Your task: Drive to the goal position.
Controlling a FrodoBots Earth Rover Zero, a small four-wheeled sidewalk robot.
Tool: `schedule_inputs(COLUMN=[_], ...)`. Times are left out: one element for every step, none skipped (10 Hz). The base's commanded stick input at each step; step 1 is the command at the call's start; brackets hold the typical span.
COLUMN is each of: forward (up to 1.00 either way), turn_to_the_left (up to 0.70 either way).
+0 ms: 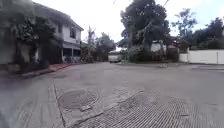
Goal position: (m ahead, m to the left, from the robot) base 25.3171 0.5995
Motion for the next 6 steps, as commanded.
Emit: schedule_inputs(forward=[0.7, 0.7, 0.7, 0.7, 0.7, 0.7], turn_to_the_left=[0.0, 0.0, 0.0, 0.0, 0.0, 0.0])
